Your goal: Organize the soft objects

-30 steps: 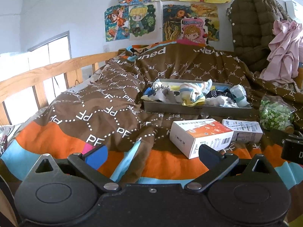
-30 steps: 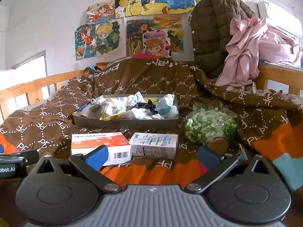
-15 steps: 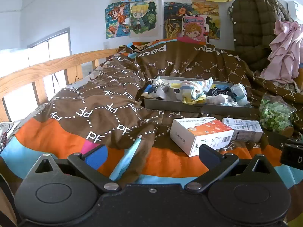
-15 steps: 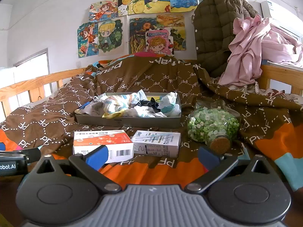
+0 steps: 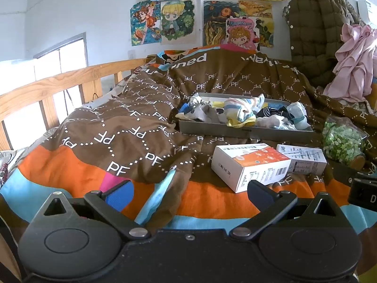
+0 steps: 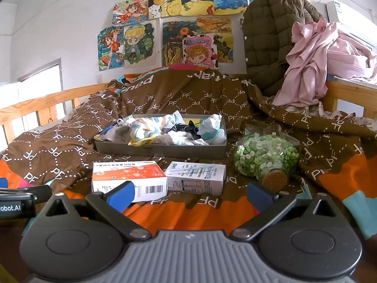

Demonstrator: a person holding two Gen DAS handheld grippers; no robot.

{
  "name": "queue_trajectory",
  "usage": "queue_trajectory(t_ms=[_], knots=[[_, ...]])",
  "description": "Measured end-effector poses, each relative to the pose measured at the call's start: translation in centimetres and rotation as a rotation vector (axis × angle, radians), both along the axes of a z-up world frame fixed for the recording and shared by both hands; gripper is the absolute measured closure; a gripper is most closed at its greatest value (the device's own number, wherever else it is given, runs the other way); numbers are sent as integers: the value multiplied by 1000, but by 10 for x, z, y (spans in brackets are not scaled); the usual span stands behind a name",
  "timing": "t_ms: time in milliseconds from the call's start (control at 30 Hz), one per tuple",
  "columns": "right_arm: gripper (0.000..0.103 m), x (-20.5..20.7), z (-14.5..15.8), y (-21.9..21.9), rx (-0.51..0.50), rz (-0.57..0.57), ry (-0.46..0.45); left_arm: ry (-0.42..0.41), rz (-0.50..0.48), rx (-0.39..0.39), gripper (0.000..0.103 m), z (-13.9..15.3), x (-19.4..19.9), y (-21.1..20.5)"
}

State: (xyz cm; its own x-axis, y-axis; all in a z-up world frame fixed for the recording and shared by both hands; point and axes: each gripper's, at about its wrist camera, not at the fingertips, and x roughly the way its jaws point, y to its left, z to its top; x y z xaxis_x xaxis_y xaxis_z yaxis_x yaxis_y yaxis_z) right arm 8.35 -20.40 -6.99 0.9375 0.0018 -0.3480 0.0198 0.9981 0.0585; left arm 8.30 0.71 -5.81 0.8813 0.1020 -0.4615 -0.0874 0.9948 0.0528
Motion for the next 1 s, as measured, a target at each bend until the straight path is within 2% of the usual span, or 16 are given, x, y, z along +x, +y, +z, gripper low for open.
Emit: queue_trajectory(t_ms=[1000], knots=[[0, 1, 1, 3, -7, 17, -2, 19, -10, -2, 1, -4, -1, 2]])
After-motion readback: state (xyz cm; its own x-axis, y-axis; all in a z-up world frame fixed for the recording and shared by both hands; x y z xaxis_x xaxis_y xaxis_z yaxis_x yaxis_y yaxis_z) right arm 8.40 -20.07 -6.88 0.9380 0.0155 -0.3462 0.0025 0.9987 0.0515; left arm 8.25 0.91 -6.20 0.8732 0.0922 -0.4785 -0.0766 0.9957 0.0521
